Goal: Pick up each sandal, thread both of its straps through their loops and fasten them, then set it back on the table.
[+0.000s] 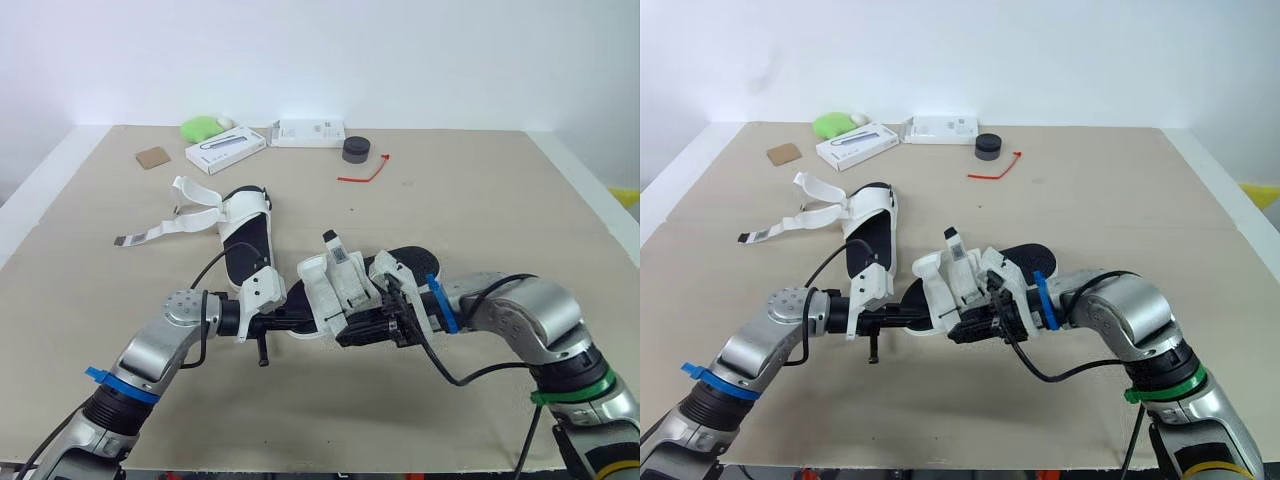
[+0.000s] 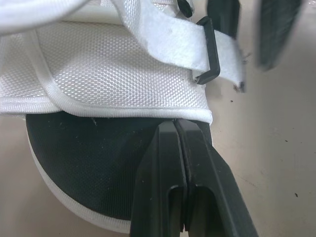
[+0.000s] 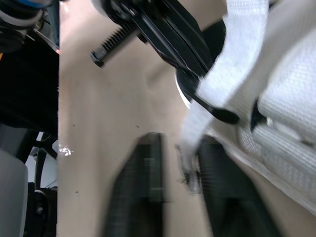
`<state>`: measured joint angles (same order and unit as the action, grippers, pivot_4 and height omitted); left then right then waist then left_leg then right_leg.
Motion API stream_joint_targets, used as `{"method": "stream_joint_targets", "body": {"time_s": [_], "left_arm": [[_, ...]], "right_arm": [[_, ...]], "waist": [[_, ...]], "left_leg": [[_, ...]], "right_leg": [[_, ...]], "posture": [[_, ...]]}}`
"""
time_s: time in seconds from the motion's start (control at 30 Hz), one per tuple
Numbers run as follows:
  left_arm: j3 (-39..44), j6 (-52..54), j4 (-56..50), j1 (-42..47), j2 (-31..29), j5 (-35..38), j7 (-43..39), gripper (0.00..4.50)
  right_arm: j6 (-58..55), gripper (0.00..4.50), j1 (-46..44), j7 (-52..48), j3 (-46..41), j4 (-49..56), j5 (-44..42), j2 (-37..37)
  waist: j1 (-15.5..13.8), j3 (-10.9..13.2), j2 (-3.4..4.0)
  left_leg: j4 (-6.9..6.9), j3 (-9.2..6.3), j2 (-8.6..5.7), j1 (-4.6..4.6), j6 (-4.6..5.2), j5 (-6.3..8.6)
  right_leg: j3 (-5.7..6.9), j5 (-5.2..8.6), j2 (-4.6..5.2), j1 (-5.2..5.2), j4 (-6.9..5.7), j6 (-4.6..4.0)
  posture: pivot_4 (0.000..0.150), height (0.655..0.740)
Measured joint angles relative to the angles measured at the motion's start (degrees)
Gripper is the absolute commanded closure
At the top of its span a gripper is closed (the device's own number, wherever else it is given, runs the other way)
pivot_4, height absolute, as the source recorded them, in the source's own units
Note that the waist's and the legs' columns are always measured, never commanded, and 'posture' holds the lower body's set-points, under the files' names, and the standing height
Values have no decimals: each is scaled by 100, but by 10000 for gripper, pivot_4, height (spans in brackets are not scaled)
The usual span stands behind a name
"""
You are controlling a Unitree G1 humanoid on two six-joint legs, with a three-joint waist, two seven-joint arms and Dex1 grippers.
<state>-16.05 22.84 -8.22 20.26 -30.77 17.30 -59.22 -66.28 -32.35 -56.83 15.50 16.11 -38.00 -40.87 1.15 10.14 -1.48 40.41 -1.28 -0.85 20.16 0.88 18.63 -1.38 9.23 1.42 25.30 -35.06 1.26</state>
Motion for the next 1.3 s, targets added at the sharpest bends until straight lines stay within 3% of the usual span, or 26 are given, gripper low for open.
{"method": "stream_joint_targets", "body": {"time_s": [1.1,1.17,1.2,1.23,1.3], "left_arm": [[-21,1,-21,-10,31,-1,20,45000],[-21,1,-18,-8,31,-1,19,45000],[-20,1,-14,-8,31,-1,19,45000],[-21,1,-13,-8,31,-1,19,45000],[-21,1,-6,-3,31,-2,19,45000]], "right_arm": [[-881,44548,449,-175,80,638,-572,-804],[-840,37593,470,-177,23,654,-611,-812],[-817,31520,490,-181,17,685,-648,-801],[-812,30065,493,-181,16,685,-653,-798],[-623,22676,507,-231,20,745,-633,-843]], "waist": [[-2,0,0],[-3,0,0],[-3,0,0],[-3,0,0],[-3,0,0]], "left_leg": [[0,-3,-4,3,1,2],[0,-4,-4,3,1,2],[0,-4,-4,3,1,2],[0,-4,-4,3,1,2],[0,-3,-4,3,1,2]], "right_leg": [[-1,7,2,-1,2,8],[-1,7,1,-1,2,8],[-2,7,1,-1,2,8],[-1,7,0,-1,2,9],[-2,7,1,-1,2,9]], "posture": [[1500,7400],[1500,7400],[1500,7400],[1500,7400],[1500,7400]]}}
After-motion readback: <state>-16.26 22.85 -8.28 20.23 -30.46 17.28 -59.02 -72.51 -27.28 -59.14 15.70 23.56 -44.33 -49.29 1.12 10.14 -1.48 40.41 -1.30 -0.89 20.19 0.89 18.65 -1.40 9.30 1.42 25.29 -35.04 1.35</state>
